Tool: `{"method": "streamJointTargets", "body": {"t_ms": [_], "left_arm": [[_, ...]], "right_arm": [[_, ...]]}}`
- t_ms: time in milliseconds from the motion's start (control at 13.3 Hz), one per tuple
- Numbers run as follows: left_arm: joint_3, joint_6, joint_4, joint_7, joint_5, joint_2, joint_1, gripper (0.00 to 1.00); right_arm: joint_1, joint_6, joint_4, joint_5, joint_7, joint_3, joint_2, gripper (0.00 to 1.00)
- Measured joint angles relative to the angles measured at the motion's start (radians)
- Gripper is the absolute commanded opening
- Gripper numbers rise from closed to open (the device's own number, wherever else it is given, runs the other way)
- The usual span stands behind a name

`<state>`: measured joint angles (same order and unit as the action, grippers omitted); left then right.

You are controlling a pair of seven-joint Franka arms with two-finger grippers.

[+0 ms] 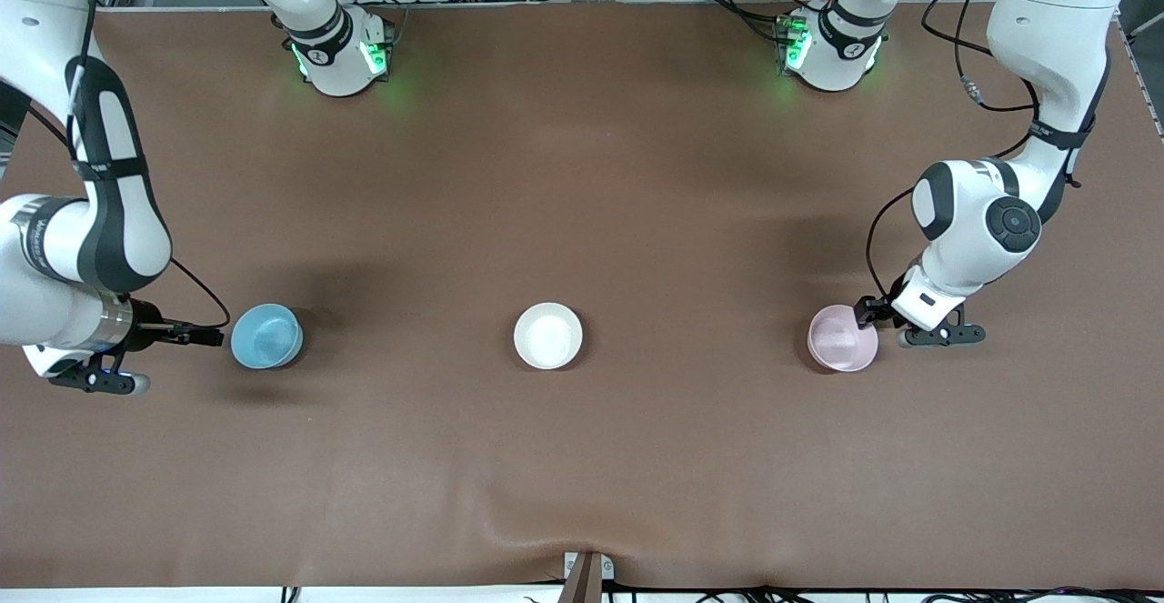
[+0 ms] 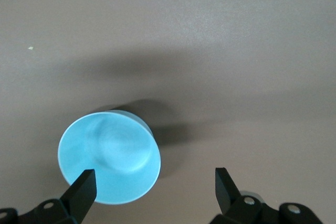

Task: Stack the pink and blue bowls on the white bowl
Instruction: 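Close both grippers on the bowl rims and lift slightly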

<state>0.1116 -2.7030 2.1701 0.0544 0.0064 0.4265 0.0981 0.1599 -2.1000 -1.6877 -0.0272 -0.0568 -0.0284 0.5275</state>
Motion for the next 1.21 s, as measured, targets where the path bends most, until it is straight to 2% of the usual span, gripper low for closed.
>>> {"method": "streamJointTargets", "body": {"t_ms": [151, 452, 905, 1206], "left_arm": [[0.001, 0.000, -0.002, 0.000, 0.000, 0.000, -0.001, 0.00], [0.010, -0.001, -0.013, -0.001, 0.000, -0.006, -0.006, 0.00], [0.044, 0.008, -0.045, -0.002, 0.000, -0.006, -0.006, 0.00], [0.094, 0.097, -0.104, 0.044, -0.003, -0.013, -0.005, 0.00]], "right_arm": [[-0.001, -0.047, -0.020, 0.000, 0.000, 0.006, 0.017, 1.00], [-0.003, -0.188, -0.146, 0.001, -0.001, 0.010, 0.026, 1.00], [-0.003, -0.192, -0.183, 0.001, 0.000, 0.010, 0.027, 1.00], [-0.003, -0.196, -0.187, 0.001, 0.000, 0.010, 0.026, 1.00]]}}
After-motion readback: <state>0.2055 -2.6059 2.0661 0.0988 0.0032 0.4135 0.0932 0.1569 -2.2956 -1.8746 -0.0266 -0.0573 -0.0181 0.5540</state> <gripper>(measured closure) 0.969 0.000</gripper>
